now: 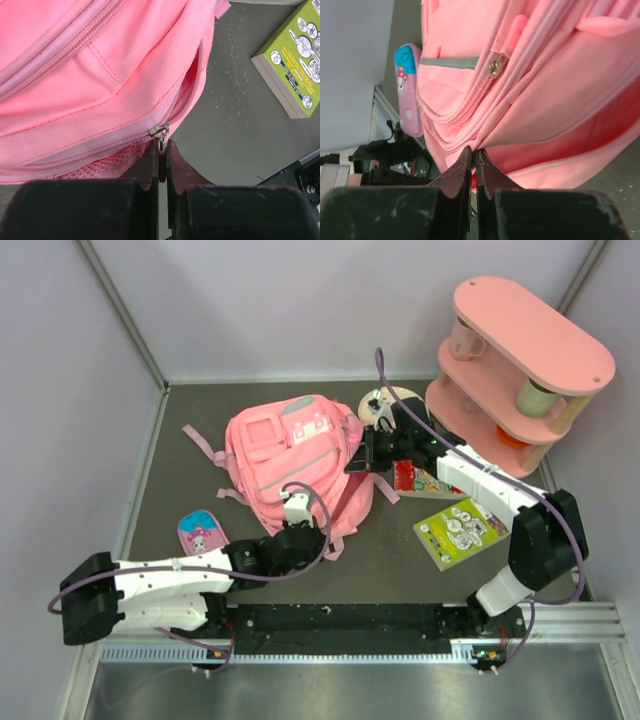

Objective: Pack the student bag
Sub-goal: Unzip the student bag at the center of the board.

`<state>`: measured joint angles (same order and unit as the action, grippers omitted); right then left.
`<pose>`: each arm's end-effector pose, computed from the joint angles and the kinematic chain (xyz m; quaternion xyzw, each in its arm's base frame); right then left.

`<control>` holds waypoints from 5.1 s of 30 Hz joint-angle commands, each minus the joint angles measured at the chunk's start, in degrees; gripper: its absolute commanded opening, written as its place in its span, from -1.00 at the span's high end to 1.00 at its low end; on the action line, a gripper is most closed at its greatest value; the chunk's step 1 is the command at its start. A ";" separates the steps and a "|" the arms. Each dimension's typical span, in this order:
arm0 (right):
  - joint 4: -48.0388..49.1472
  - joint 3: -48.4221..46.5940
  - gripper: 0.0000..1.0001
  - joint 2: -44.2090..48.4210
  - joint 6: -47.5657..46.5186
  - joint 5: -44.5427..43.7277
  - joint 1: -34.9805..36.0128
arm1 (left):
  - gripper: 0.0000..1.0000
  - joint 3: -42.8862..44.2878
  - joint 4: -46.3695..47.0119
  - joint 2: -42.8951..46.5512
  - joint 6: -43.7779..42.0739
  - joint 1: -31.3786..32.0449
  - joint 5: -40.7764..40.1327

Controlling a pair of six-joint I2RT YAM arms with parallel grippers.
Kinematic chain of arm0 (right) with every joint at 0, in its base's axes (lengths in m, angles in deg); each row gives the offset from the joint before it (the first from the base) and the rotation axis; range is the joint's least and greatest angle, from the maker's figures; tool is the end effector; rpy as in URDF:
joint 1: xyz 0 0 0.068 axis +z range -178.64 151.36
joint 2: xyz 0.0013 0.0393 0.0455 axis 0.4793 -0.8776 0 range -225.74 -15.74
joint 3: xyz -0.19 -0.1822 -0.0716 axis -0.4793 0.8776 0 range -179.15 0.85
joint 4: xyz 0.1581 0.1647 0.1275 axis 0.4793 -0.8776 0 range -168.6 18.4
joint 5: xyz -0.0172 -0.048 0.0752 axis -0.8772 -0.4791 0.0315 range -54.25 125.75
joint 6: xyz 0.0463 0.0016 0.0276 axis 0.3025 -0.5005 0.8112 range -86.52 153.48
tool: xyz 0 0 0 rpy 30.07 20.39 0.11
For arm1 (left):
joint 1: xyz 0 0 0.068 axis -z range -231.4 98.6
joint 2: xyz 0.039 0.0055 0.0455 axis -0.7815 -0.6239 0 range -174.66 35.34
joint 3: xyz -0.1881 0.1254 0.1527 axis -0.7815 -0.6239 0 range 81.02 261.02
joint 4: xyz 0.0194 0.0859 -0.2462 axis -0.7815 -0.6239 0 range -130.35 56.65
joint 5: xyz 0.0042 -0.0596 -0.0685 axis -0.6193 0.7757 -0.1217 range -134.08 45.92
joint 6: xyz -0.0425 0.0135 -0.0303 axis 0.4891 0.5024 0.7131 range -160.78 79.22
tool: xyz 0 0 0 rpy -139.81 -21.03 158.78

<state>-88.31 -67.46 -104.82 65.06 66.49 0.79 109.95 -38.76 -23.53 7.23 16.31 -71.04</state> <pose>0.2951 0.1873 0.2830 -0.1010 0.8667 0.4214 0.2469 0.0954 -0.1901 0.2080 0.0423 0.8695 -0.2678 0.4128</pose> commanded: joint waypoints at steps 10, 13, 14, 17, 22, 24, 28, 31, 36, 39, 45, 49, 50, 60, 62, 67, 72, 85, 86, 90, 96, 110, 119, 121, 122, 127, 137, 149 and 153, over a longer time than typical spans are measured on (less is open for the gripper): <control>11.25 12.84 -0.47 10.57 3.22 -10.62 -4.56 | 1.00 8.60 9.45 -16.01 0.42 1.47 9.82; 13.37 19.70 -0.51 15.84 5.69 -10.61 -4.56 | 1.00 7.99 10.15 -16.01 0.24 1.38 9.39; 14.07 22.41 -0.50 16.73 6.13 -10.09 -4.56 | 1.00 7.90 10.24 -15.49 0.16 1.47 9.03; 15.65 26.20 -0.49 19.11 9.11 -7.20 -4.30 | 1.00 7.02 10.68 -13.82 -0.46 1.47 8.15; 19.52 29.46 -0.37 18.51 14.04 -4.55 -1.66 | 1.00 6.23 10.68 -12.50 -1.43 1.47 7.45; 20.22 29.47 -0.33 16.84 15.26 -4.81 0.44 | 1.00 6.14 10.77 -12.41 -1.60 1.38 7.36; 24.00 30.43 -0.15 14.64 18.61 -4.64 3.44 | 1.00 6.23 11.30 -12.41 -1.60 1.38 7.62; 24.37 30.09 -0.01 14.11 19.31 -6.65 4.49 | 1.00 6.23 11.39 -12.50 -1.95 1.38 8.06; 17.78 29.64 -0.18 18.57 15.38 -11.74 4.58 | 1.00 5.61 11.30 -11.62 -1.78 1.38 7.27; 14.08 30.26 -0.24 24.38 12.91 -18.33 4.58 | 1.00 5.00 11.39 -10.92 -1.69 1.47 6.83; 11.34 31.05 -0.22 24.93 13.77 -20.73 4.58 | 1.00 4.47 11.65 -10.12 -2.22 1.47 6.74; 14.77 32.10 -0.16 20.53 16.41 -16.52 4.58 | 1.00 4.03 12.09 -9.68 -2.22 1.47 6.83; 16.26 32.45 -0.15 19.91 16.85 -16.16 4.58 | 1.00 3.94 12.18 -9.51 -2.22 1.38 6.92; 26.10 35.09 -0.08 15.51 20.98 -11.06 4.85 | 1.00 3.94 13.93 -9.15 -3.54 1.47 7.80; 26.11 34.92 -0.05 16.13 20.46 -11.40 5.02 | 1.00 4.21 13.85 -9.59 -3.80 1.38 8.24; 18.06 31.84 0.00 18.67 16.42 -16.14 5.64 | 1.00 4.29 13.93 -10.56 -3.62 1.47 8.50; 13.72 31.14 -0.11 20.35 12.20 -21.51 5.90 | 1.00 4.38 13.85 -10.65 -3.71 1.47 8.59; 22.77 31.49 -0.02 16.13 14.92 -15.27 5.90 | 1.00 4.56 14.64 -11.35 -4.15 1.47 9.82; 23.12 31.49 0.00 15.95 15.01 -15.19 5.99 | 1.00 4.65 14.64 -11.61 -4.15 1.47 10.00; 23.48 30.96 0.23 15.69 14.48 -14.83 6.25 | 1.00 4.82 15.34 -12.06 -4.76 1.47 10.79; 24.79 30.87 0.42 16.04 12.20 -13.70 7.57 | 1.00 5.35 16.21 -13.46 -5.64 1.38 12.81; 31.21 31.84 0.04 10.50 17.47 -6.74 8.01 | 1.00 4.73 18.33 -13.81 -6.61 1.47 13.95; 29.54 32.19 1.00 11.91 17.21 -9.73 8.10 | 1.00 4.21 17.98 -13.02 -6.52 1.47 13.16; 28.40 31.49 1.00 12.87 15.89 -10.70 8.19 | 1.00 4.12 17.80 -12.85 -6.44 1.38 13.07; 27.88 31.05 1.00 13.31 15.19 -11.14 8.10 | 1.00 4.12 17.11 -12.85 -6.26 1.38 12.99; 19.28 24.83 1.00 16.21 8.52 -16.84 8.10 | 1.00 2.20 11.22 -10.22 -3.46 1.47 9.92; 15.30 20.24 1.00 17.27 4.55 -16.59 5.12 | 1.00 2.63 -13.65 -0.82 0.86 1.38 -3.18; 14.86 15.32 1.00 16.75 3.94 -11.76 0.37 | 1.00 -3.43 -21.92 11.58 7.18 1.38 -7.04; 14.34 13.04 1.00 15.87 3.76 -10.79 -0.95 | 1.00 -4.67 -25.17 14.57 10.43 1.29 -9.07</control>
<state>-77.69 -48.56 -90.06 71.00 58.41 3.54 107.85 -52.09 -11.23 14.53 17.73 -73.99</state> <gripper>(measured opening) 0.016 0.044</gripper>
